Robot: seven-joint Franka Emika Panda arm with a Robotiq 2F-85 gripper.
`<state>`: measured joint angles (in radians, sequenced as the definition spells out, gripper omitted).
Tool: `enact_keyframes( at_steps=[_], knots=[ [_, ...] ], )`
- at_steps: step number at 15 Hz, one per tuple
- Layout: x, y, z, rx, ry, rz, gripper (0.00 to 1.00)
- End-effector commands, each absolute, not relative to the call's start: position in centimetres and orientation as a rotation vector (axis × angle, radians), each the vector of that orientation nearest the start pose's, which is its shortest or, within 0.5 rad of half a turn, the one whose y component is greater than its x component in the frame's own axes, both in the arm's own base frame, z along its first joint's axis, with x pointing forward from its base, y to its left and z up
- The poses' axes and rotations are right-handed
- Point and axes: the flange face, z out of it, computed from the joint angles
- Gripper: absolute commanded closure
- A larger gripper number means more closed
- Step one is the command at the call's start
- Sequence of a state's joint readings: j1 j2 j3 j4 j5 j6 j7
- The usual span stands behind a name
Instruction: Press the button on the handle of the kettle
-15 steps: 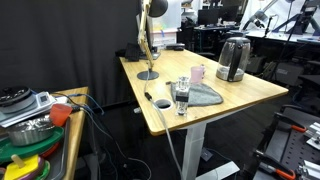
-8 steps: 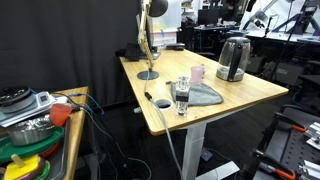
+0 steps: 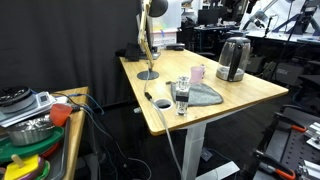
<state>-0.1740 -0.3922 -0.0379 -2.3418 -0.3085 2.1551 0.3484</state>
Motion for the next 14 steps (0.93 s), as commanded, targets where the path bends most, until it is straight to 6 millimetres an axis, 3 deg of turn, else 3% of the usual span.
enact_keyframes(
  at_steps=[1, 8, 11, 14],
  knots=[
    [44.3, -11.5, 50.3, -3.297, 0.743, -0.395, 0.0],
    [43.2, -16.7, 48.1, -3.121, 1.161, -0.277, 0.0],
    [42.4, -16.8, 47.8, -3.1, 1.252, -0.296, 0.0],
    [42.8, -16.9, 47.9, -3.116, 1.204, -0.286, 0.0]
  ],
)
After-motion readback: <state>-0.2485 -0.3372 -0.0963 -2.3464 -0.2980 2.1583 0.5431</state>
